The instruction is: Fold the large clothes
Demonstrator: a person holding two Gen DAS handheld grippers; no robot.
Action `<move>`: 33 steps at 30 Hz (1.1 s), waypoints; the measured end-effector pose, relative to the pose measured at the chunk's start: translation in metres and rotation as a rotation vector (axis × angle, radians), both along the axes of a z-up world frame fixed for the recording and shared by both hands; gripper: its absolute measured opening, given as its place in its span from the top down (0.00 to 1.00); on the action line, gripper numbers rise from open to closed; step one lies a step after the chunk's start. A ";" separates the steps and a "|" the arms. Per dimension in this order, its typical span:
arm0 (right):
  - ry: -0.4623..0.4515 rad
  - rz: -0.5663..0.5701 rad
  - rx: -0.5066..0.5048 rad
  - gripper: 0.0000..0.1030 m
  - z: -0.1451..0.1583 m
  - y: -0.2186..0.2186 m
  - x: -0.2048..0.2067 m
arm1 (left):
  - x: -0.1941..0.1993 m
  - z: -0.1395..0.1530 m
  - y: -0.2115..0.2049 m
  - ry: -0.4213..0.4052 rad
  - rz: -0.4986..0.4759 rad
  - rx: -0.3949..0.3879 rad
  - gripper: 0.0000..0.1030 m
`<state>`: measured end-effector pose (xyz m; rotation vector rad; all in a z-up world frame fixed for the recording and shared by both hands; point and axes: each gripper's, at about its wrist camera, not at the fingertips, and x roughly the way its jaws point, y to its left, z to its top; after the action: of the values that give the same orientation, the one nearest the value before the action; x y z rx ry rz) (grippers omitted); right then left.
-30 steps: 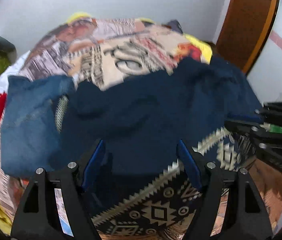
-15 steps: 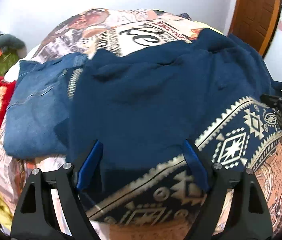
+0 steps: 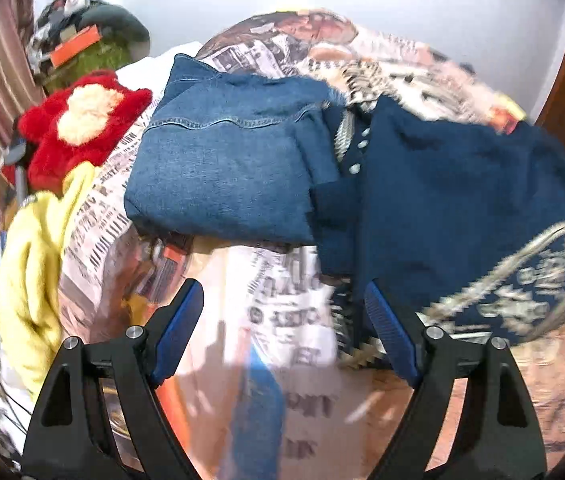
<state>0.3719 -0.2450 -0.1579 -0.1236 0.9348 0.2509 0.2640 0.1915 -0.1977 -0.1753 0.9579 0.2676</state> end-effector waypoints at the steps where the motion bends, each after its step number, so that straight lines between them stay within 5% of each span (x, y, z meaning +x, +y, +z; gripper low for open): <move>1: -0.017 0.011 0.020 0.00 0.008 0.004 -0.004 | -0.004 0.004 -0.002 -0.014 -0.005 -0.034 0.19; 7: -0.081 0.090 0.099 0.00 0.037 0.044 -0.022 | -0.017 0.004 -0.037 -0.017 -0.071 -0.285 0.19; 12: -0.046 0.165 0.099 0.00 0.023 0.081 -0.033 | -0.016 -0.019 -0.062 0.022 -0.119 -0.535 0.19; 18: 0.048 0.196 0.013 0.00 -0.024 0.103 -0.031 | -0.003 -0.030 -0.074 0.013 -0.139 -0.590 0.19; 26: 0.159 0.175 0.091 0.00 -0.047 0.092 -0.018 | 0.032 -0.052 -0.041 -0.080 -0.086 -0.854 0.19; 30: 0.155 0.185 0.086 0.00 -0.049 0.092 -0.017 | 0.057 -0.049 -0.027 -0.109 0.009 -0.761 0.29; 33: 0.166 0.188 0.105 0.00 -0.049 0.091 -0.014 | 0.078 -0.047 -0.026 -0.112 0.024 -0.807 0.36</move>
<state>0.3574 -0.1543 -0.2066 -0.0946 1.0744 0.4893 0.3424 0.1652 -0.2448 -0.9307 0.9095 -0.1224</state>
